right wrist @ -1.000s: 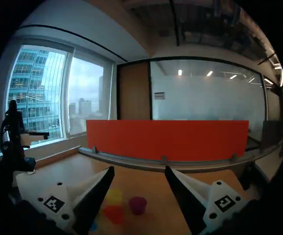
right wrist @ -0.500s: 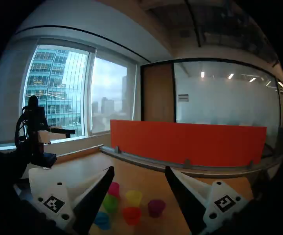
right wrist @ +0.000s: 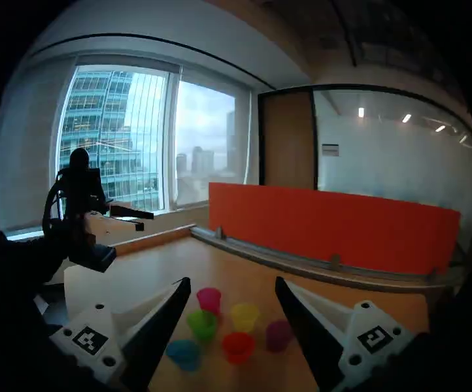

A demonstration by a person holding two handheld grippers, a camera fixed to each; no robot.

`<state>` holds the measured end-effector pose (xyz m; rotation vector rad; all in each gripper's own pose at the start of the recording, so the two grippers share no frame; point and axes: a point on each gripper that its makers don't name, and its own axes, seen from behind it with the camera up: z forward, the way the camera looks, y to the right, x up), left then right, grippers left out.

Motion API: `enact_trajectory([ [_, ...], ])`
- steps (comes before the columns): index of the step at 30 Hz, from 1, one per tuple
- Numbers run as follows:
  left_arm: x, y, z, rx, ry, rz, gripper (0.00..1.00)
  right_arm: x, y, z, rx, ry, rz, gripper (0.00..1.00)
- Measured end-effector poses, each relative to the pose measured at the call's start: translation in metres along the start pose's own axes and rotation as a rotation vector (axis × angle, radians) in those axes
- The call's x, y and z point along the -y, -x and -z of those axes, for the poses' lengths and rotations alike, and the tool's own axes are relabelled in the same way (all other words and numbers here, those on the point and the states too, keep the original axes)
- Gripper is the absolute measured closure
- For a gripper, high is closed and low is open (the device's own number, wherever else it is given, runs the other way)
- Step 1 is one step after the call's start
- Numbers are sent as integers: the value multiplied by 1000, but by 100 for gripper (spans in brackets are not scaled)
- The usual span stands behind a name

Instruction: Pour water

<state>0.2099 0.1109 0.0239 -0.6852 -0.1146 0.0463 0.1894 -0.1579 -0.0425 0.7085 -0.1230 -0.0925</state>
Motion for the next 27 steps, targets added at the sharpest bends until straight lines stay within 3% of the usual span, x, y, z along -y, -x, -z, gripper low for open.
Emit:
enact_trajectory([
  [12, -3, 19, -2, 63, 30, -30, 4, 7, 14, 3, 52, -44, 14, 0],
  [27, -12, 69, -12, 168, 84, -54, 3, 23, 59, 9, 170, -113, 80, 0],
])
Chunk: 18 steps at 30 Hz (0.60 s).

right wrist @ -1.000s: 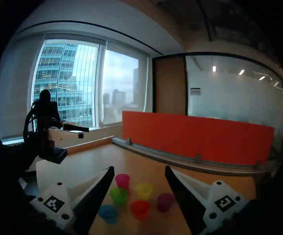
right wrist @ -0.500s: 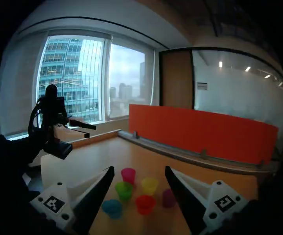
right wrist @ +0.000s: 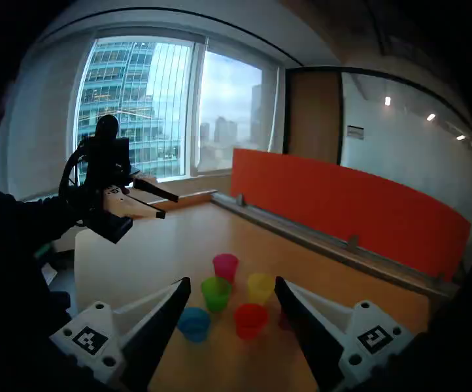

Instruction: Pour water

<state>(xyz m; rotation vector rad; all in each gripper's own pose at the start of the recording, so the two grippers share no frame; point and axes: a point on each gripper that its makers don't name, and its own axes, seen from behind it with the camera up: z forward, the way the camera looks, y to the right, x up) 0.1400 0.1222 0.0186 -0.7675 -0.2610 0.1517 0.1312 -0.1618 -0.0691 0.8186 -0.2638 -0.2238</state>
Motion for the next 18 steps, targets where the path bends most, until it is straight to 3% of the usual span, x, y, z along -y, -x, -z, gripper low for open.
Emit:
enact_trajectory([
  [18, -6, 61, -29, 107, 33, -18, 4, 13, 57, -15, 84, -52, 31, 0],
])
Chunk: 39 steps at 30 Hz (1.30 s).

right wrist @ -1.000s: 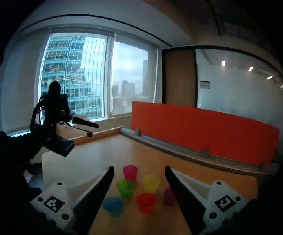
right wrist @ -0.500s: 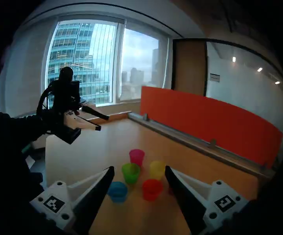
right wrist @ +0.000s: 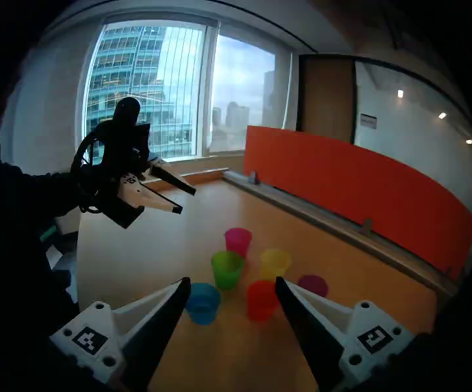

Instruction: Pour water

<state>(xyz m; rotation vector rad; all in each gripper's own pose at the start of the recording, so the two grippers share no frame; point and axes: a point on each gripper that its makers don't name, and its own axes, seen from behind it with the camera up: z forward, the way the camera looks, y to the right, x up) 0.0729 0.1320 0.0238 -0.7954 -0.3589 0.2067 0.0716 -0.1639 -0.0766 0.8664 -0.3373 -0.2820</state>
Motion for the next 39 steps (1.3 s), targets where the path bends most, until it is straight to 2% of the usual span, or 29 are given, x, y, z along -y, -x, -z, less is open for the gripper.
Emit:
enact_trajectory([
  [21, -13, 70, -45, 154, 43, -28, 3, 19, 65, -41, 102, -50, 9, 0],
  [29, -18, 82, -60, 196, 76, -36, 4, 26, 82, -55, 136, -78, 3, 0],
  [39, -22, 97, -80, 258, 125, -69, 3, 32, 101, -73, 171, -110, 4, 0],
])
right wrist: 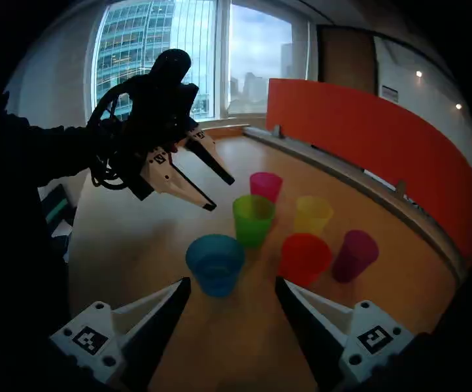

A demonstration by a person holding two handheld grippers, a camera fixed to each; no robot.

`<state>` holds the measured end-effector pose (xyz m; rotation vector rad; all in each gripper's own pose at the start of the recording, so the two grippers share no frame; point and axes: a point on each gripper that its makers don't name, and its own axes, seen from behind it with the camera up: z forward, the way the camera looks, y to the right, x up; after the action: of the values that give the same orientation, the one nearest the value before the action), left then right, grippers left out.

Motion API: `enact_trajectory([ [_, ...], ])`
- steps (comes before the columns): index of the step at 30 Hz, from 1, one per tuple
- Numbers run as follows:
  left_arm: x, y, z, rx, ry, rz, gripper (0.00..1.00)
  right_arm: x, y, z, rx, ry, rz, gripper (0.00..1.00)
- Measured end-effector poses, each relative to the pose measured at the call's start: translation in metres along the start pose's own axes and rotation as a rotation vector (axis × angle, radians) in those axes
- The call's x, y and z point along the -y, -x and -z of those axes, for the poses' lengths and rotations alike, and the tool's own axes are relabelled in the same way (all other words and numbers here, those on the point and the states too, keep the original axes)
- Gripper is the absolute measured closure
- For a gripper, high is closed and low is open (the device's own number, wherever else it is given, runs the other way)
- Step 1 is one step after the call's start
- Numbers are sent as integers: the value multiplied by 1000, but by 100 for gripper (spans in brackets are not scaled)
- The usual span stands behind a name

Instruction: Pour water

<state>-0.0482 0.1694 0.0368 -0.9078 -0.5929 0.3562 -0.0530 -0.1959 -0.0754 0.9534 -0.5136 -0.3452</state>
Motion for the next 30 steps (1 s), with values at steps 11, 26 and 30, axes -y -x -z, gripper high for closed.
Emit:
enact_trajectory([
  [11, -1, 5, -28, 45, 38, -16, 3, 4, 11, -25, 32, -31, 5, 0],
  [26, -5, 2, -50, 61, 60, -25, 3, 15, 19, -56, 72, -71, 13, 0],
  [30, -6, -2, -55, 60, 62, -28, 3, 18, 18, -64, 77, -78, 13, 0],
])
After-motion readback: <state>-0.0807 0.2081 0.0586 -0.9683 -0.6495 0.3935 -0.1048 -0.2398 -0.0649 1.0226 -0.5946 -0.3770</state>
